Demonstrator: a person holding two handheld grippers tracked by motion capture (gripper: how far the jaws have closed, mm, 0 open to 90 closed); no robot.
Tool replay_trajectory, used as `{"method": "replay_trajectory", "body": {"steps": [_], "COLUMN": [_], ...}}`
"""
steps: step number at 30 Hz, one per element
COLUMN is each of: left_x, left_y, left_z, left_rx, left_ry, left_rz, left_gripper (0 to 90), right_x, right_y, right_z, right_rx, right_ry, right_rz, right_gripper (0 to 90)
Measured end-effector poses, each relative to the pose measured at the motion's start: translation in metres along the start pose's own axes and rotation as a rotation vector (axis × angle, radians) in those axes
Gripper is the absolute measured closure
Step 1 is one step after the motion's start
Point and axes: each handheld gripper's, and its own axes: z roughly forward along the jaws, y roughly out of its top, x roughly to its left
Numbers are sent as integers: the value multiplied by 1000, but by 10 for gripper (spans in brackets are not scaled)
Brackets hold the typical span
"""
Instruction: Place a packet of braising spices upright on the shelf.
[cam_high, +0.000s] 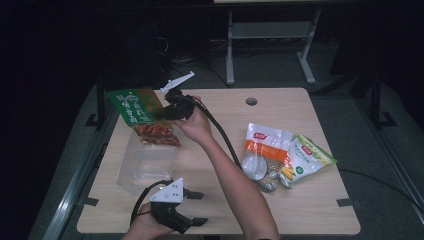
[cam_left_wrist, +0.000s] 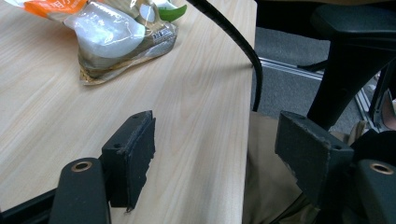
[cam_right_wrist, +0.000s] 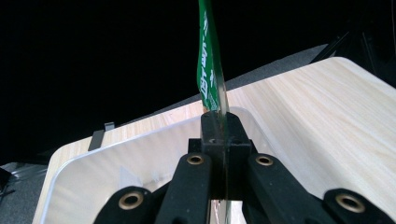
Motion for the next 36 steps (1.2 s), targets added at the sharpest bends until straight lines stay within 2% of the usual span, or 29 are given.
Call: {"method": "replay_trajectory", "body": {"steps": [9, 13, 17, 22, 27, 29, 31, 32, 33, 36], "left_x": [0, 1, 1, 2, 2, 2, 3, 3, 3, 3], "left_y": [0, 0, 0, 0, 1, 1, 1, 1, 1, 1], "left_z": [2, 2, 2, 2, 3, 4, 4, 4, 4, 5], "left_rx": [6, 0, -1, -4, -3, -1, 0, 0, 2, 1], "left_ry": [-3, -1, -1, 1, 0, 0, 4, 4, 5, 8], "left_rz": [-1, -3, -6, -8, -10, -8, -9, -9, -8, -13], "left_gripper": [286, 286, 286, 286, 286, 285, 280, 278, 276, 272], "right_x": [-7, -9, -15, -23, -28, -28, -28, -28, -28, -28], "right_y": [-17, -20, -30, -41, -45, -44, -43, -43, -43, -43], "right_z": [15, 17, 22, 19, 16, 16, 14, 14, 11, 7], "right_rx": [-28, -20, -8, -26, -14, -1, 7, 7, 12, 25], "right_ry": [-11, -24, -12, 4, -9, -9, -18, -18, -20, -28], "right_rz": [22, 18, 11, 47, 61, 58, 56, 56, 72, 72], "right_gripper": [899, 899, 897, 897, 893, 876, 808, 808, 750, 709]}}
